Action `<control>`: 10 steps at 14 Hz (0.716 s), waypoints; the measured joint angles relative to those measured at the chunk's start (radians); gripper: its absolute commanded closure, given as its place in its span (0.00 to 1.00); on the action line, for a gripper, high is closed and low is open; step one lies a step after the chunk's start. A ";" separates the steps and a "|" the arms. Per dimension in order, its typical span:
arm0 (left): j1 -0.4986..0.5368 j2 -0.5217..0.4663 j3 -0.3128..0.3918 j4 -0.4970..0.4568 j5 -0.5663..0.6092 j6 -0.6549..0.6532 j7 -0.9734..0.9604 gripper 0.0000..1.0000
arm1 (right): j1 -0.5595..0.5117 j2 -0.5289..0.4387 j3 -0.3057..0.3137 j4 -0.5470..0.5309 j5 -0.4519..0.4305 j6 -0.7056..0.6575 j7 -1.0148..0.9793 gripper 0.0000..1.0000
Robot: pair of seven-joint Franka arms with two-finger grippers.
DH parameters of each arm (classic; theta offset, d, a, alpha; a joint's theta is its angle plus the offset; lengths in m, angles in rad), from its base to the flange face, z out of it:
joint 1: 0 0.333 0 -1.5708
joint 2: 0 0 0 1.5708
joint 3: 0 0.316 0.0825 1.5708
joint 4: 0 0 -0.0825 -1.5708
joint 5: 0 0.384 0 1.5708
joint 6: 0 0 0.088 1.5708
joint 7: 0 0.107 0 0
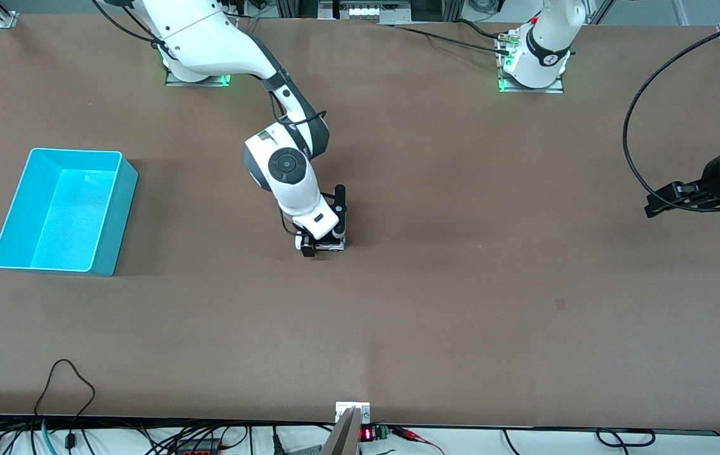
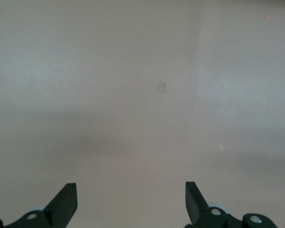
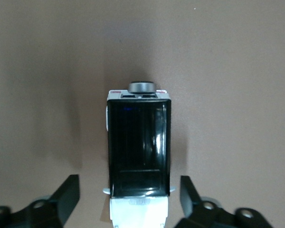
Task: Wind and store white jeep toy
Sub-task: 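Grasp the jeep with the right gripper and lift it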
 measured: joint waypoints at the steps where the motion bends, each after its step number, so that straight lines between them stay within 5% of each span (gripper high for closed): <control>1: 0.000 0.000 0.000 0.000 0.000 0.000 0.000 0.00 | 0.000 0.002 0.000 0.001 0.000 0.000 0.000 0.50; 3: 0.000 0.000 0.000 0.000 -0.002 0.000 -0.001 0.00 | 0.000 0.005 0.000 0.006 0.000 0.001 0.001 0.79; 7: 0.000 0.000 0.001 0.001 -0.005 0.000 -0.001 0.00 | 0.000 0.008 -0.005 0.012 0.000 0.001 0.023 0.95; 10: 0.000 0.003 0.001 0.023 -0.006 0.000 -0.001 0.00 | -0.015 0.013 -0.021 0.027 0.001 0.001 0.049 0.98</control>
